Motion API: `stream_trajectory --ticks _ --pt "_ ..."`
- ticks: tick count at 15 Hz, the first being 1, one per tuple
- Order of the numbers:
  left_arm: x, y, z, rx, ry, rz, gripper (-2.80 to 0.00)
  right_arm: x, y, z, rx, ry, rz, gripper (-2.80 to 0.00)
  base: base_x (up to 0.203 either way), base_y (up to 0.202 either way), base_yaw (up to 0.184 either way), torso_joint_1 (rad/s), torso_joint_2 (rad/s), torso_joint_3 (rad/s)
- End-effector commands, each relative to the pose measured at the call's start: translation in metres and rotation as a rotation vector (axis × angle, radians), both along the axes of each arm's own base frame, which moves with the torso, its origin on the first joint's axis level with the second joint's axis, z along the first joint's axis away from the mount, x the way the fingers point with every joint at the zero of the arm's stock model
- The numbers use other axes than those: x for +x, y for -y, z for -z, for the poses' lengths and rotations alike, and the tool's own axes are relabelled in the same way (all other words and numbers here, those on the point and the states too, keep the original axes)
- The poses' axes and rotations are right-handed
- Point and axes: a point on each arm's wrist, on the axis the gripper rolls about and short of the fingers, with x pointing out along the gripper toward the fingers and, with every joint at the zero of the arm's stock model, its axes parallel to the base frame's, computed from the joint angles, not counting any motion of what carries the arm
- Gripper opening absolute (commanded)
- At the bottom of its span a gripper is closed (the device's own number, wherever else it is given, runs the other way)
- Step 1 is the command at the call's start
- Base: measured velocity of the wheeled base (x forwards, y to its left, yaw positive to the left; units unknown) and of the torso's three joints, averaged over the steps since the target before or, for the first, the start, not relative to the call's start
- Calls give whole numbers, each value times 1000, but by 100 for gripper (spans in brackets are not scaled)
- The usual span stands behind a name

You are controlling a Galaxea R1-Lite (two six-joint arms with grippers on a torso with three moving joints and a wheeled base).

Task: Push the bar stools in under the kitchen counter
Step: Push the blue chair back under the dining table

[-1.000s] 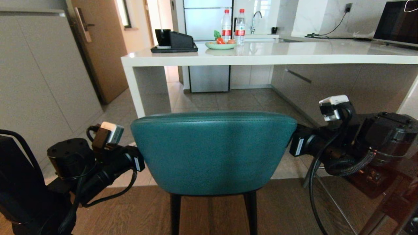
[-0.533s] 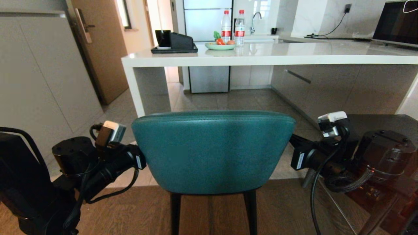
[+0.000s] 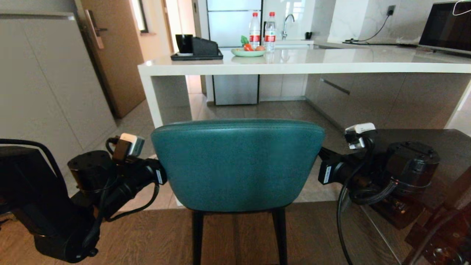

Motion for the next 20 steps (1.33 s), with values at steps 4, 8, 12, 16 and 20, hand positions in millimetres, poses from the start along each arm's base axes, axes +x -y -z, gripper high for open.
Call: stream_trajectory --ticks 4,8,12,16,20 --pt "10 4 -2 1 33 5 -280 10 -3 2 5 3 8 -280 0 0 0 0 0 0" --pt "21 7 -4 -6 60 5 -280 21 -9 9 1 -5 9 -280 0 0 0 0 0 0" --pt "32 8 0 -6 64 -2 -280 32 -10 11 1 0 56 -280 0 0 0 0 0 0" --pt "35 9 6 -4 53 0 -280 44 -5 15 1 -2 81 -280 0 0 0 0 0 0" --pt "32 11 3 -5 56 -2 -280 55 -9 19 1 2 83 -280 0 0 0 0 0 0"
